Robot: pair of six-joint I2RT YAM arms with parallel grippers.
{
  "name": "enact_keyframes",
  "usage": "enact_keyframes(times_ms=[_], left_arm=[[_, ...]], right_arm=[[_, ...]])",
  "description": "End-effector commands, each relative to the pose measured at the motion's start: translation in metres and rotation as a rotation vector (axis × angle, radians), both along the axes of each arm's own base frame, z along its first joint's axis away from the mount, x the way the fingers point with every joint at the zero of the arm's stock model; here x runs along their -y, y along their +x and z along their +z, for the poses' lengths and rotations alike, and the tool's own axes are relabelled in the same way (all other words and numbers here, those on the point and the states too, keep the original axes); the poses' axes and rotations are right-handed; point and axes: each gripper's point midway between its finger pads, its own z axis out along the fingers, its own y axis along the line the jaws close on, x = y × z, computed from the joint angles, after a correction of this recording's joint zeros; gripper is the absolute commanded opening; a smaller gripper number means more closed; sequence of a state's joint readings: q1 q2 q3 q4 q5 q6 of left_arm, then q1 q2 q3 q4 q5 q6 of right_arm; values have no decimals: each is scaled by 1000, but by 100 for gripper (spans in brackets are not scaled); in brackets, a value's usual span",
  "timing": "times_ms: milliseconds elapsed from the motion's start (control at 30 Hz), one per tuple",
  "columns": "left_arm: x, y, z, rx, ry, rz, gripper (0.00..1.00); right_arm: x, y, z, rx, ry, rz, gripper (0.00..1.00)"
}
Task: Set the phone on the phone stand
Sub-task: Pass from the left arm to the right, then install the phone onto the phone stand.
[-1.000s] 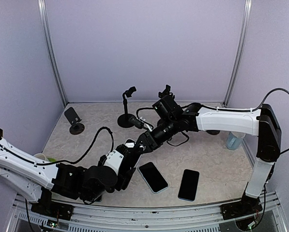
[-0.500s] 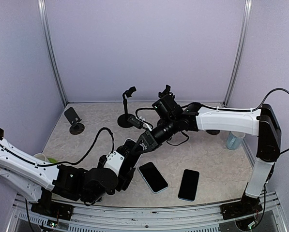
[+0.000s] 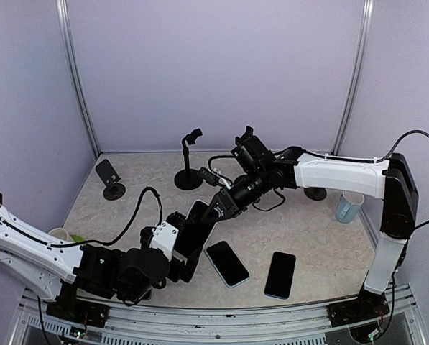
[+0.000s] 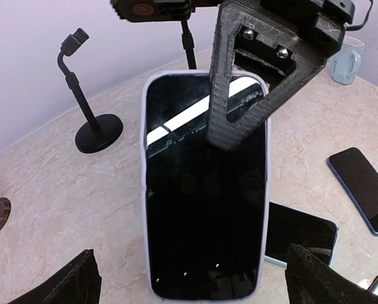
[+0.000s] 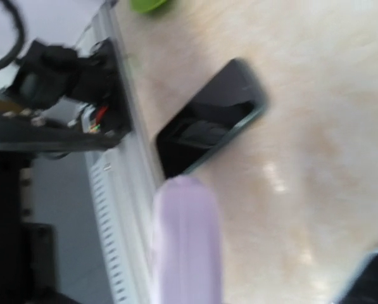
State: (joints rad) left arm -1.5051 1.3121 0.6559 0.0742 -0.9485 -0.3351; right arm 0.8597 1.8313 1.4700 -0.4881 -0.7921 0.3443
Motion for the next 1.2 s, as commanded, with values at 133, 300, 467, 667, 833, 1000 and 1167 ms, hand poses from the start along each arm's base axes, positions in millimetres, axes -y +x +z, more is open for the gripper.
enact_keyframes(times_ms=[133,300,467,667,833,1000,1167], left_arm=[[-15,1,11,8,-77,33,99],[-17,3,14,15,-82,45,99],[-20,4,14,20,-77,55,99],[-24,7,14,6,-107,72,99],[-24,9,14,5,-103,74,99],[-26,11,15,8,-100,81,99],[-34,18,17,1,-114,112,99]], right_arm=[[53,62,58,270,2,-158,0],[91,92,75,411,-34,-269,0],[117,100,96,601,-64,-325,0],[143,104,106,745,-144,-332,0],[161,110,109,806,-190,-347,0],[180,119,114,837,-243,-382,0],[208,137,119,872,-318,-481,0]])
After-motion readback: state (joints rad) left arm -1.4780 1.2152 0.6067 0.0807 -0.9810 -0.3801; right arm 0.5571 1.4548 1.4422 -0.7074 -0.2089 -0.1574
